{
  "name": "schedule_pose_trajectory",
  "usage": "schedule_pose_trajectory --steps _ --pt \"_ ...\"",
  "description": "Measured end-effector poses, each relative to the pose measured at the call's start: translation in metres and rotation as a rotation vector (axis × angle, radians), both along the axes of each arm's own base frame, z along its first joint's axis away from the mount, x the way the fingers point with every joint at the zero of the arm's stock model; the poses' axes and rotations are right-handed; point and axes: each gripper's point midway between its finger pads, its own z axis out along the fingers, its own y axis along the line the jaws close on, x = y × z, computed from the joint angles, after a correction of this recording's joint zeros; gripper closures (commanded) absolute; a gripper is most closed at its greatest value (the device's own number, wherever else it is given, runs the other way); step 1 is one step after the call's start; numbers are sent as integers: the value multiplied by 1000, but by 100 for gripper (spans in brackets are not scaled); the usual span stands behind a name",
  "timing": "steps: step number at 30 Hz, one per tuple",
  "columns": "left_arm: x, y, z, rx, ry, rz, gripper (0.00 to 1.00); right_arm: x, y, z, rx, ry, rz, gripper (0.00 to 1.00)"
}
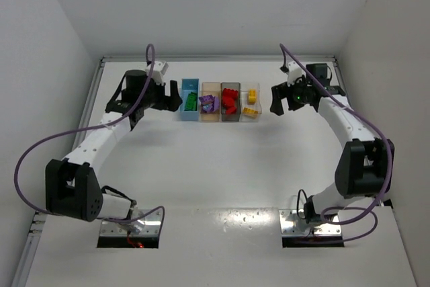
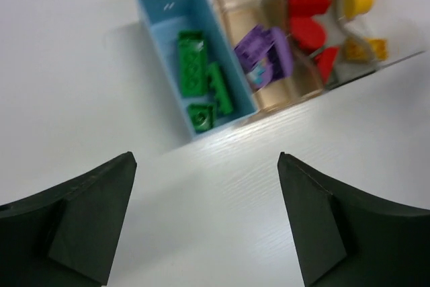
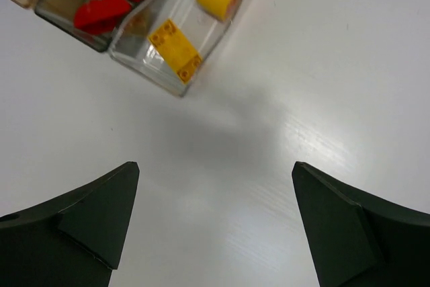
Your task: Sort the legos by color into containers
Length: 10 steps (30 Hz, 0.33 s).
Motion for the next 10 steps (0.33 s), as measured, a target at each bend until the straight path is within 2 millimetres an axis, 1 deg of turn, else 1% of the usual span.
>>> schedule_pose_trajectory --steps 2,5,7,10 --pt "-5 16 -19 22 53 58 5 -8 -12 -13 0 41 -38 3" --pt "-12 35 -38 49 107 125 5 -15 -32 -23 4 70 -103 3" --pt "-18 44 -47 64 130 154 5 -17 -43 -23 6 72 -140 3" --pt "-23 49 -56 76 148 170 4 -16 -55 -16 10 51 -175 3"
